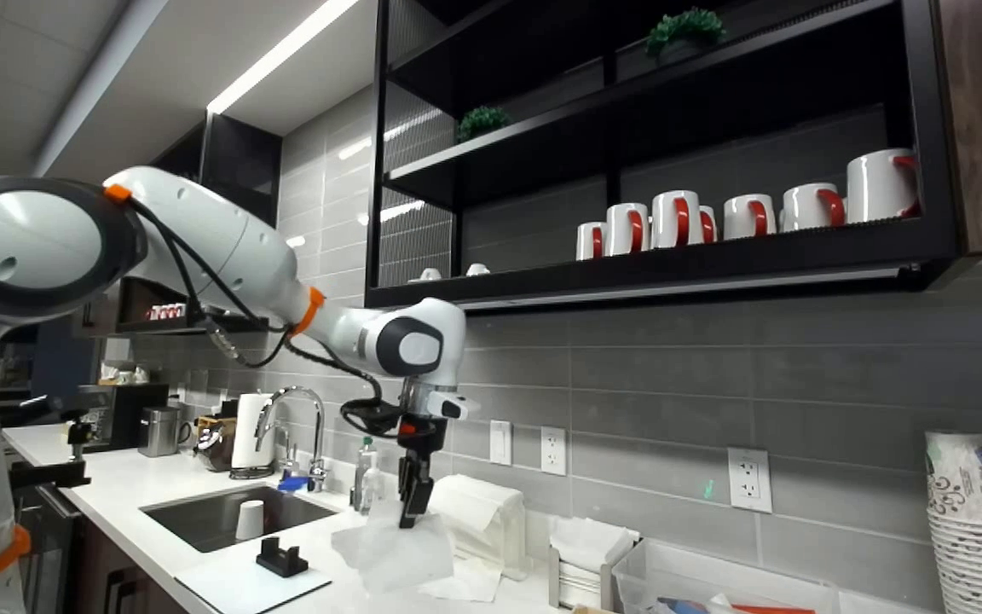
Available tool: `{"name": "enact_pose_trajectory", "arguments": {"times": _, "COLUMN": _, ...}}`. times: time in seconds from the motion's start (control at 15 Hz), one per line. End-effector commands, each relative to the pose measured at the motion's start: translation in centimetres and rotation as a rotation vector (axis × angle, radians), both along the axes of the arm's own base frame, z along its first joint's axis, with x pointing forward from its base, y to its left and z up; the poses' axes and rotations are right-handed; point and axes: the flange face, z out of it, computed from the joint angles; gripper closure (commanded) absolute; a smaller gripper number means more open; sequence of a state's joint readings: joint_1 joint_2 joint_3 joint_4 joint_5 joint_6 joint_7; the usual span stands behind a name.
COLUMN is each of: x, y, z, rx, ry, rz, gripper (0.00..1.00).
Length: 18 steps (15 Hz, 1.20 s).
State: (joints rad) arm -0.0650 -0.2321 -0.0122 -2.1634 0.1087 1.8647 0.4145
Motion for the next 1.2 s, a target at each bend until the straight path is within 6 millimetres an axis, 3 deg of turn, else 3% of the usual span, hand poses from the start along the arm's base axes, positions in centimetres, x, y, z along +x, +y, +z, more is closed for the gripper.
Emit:
{"name": "enact_pose_trajectory", "arguments": {"times": 0.0, "x": -0.6, "y": 7.1, "z": -2.8, "rx": -0.017, "ry": -0.068, "rz": 0.194, "gripper": 0.98}}
{"name": "enact_pose_trajectory", "arguments": {"times": 0.2, "x": 0.7, "y": 12.4, "z": -5.6, "rx": -0.059, "ry": -0.103, "rz": 0.369, "gripper": 0.98}}
{"name": "enact_pose_trajectory", "arguments": {"times": 0.4, "x": 2.6, "y": 15.5, "z": -8.0, "rx": -0.122, "ry": -0.132, "rz": 0.522, "gripper": 0.98}}
{"name": "enact_pose_trajectory", "arguments": {"times": 0.6, "x": 5.2, "y": 15.8, "z": -10.2, "rx": -0.209, "ry": -0.151, "rz": 0.582, "gripper": 0.98}}
{"name": "enact_pose_trajectory", "arguments": {"times": 1.0, "x": 9.6, "y": 13.9, "z": -13.0, "rx": -0.339, "ry": -0.093, "rz": 0.565, "gripper": 0.98}}
{"name": "enact_pose_trajectory", "arguments": {"times": 1.07, "x": 10.2, "y": 13.7, "z": -13.3, "rx": -0.354, "ry": -0.100, "rz": 0.560, "gripper": 0.95}}
{"name": "enact_pose_trajectory", "arguments": {"times": 1.13, "x": 10.6, "y": 13.6, "z": -13.7, "rx": -0.358, "ry": -0.084, "rz": 0.542, "gripper": 0.69}}
